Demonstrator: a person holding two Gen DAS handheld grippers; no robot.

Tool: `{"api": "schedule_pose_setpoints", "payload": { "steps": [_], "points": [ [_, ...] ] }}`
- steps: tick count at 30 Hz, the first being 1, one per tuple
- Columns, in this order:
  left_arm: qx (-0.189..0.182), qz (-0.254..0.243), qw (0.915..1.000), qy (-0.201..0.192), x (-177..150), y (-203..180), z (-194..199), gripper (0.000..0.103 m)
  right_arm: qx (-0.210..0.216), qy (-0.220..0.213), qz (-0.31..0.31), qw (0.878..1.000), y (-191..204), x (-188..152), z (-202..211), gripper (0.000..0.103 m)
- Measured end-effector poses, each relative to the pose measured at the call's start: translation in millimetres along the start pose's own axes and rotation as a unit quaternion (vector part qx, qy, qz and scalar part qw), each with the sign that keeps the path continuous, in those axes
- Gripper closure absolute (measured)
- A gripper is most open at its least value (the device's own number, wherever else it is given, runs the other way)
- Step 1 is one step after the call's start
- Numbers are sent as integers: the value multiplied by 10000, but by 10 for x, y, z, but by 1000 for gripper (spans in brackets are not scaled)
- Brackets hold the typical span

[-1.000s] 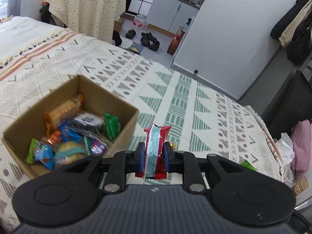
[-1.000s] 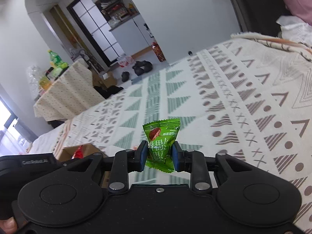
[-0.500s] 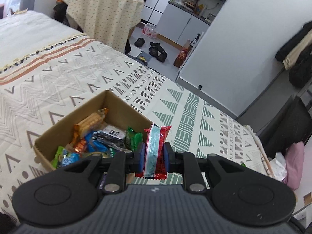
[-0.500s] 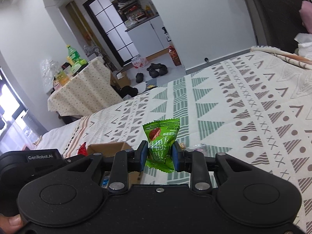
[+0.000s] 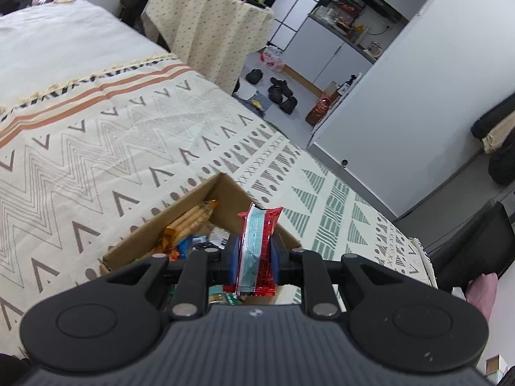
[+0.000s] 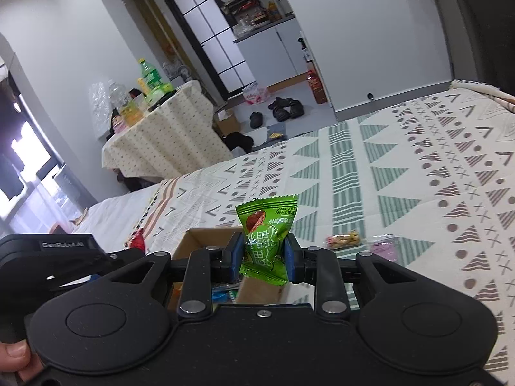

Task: Organize snacks
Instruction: 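Carry both snacks over the box and open the left gripper to drop the bar, then move both grippers from the box toward the wrapped roll and pink packet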

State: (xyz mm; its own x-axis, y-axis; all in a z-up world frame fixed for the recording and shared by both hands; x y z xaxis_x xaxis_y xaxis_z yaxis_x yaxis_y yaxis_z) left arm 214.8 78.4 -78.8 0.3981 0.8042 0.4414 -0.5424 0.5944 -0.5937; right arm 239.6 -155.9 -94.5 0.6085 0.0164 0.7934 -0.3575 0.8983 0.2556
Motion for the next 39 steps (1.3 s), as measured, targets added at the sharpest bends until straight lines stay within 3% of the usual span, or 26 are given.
{"api": "schedule_pose_setpoints", "payload": {
  "steps": [8, 13, 17, 30, 32, 33, 34, 39],
  "points": [
    [180, 226, 9994, 203, 42, 181, -181, 84, 168, 180, 93, 9997, 284, -18, -240, 76],
    [360, 317, 9988, 125, 80, 245, -215, 79, 260, 311, 183, 9990, 457, -50, -367, 76],
    [455, 351, 9983, 41, 114, 265, -188, 61, 272, 435, 157, 9986, 528, -87, -448, 76],
    [722, 665, 9950, -172, 176, 382, -98, 37, 269, 879, 76, 9957, 713, -229, -481, 73],
    [753, 653, 9948, -196, 180, 385, -96, 36, 213, 927, 44, 9955, 704, -243, -459, 60],
    [769, 656, 9947, -195, 179, 385, -95, 36, 150, 894, 42, 9959, 690, -242, -437, 48],
    [776, 663, 9946, -188, 176, 383, -96, 35, 95, 843, 59, 9964, 673, -238, -407, 43],
    [811, 463, 9956, -119, 97, 302, -143, 32, -136, 805, -17, 9967, 503, -217, -318, 39]
  ]
}}
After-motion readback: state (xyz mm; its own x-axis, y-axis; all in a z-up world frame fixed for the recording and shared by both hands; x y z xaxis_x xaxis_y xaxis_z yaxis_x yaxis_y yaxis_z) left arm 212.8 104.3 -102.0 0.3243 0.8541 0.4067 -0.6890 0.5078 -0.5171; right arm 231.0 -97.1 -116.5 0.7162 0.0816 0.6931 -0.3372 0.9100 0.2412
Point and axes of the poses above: each gripper's, at about its wrist camera, not at the fingertips, and z roughly against the way its jaws point, y to its left, x to its top, the point moved 1 cm from there along -z, roughly the way its jaws point, and after that the axes turned 14 degrees about z, right-handed, at the moved point
